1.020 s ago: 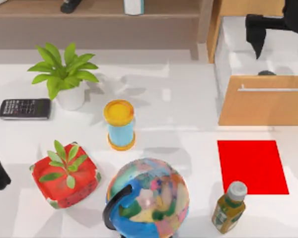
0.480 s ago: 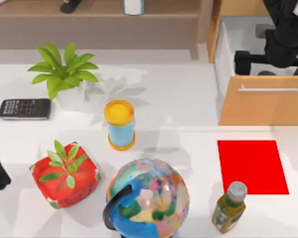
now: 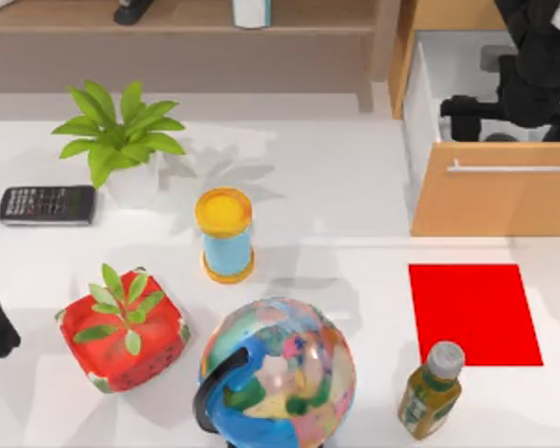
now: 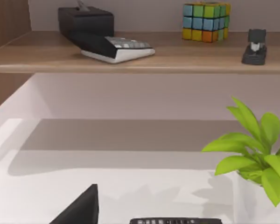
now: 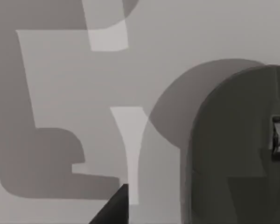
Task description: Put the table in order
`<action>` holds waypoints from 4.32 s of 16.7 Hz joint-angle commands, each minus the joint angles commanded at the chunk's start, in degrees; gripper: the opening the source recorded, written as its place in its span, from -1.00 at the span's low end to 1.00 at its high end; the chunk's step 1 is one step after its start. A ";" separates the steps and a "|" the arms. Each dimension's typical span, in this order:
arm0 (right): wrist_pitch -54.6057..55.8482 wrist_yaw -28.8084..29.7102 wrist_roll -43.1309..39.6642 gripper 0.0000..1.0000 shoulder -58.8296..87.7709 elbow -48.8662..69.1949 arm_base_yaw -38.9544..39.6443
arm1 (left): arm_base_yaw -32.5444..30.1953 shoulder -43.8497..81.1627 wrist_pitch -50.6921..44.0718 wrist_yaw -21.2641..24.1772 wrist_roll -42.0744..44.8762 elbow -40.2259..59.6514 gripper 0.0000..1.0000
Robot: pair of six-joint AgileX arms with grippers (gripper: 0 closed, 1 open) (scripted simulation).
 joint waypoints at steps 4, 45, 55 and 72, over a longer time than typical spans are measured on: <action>0.00 0.00 0.00 -0.36 0.00 0.00 0.00 | 0.00 0.00 0.00 0.00 0.00 0.00 1.00; 1.92 1.84 10.23 -1.00 -44.26 -34.55 15.77 | 0.00 0.00 0.00 0.00 0.00 0.00 1.00; 16.43 0.58 10.06 -1.00 -38.50 -54.75 17.25 | 0.00 0.00 0.00 0.00 0.00 0.00 1.00; 18.36 0.41 9.96 -1.00 -38.45 -55.92 17.25 | 0.00 0.00 0.00 0.00 0.00 0.00 1.00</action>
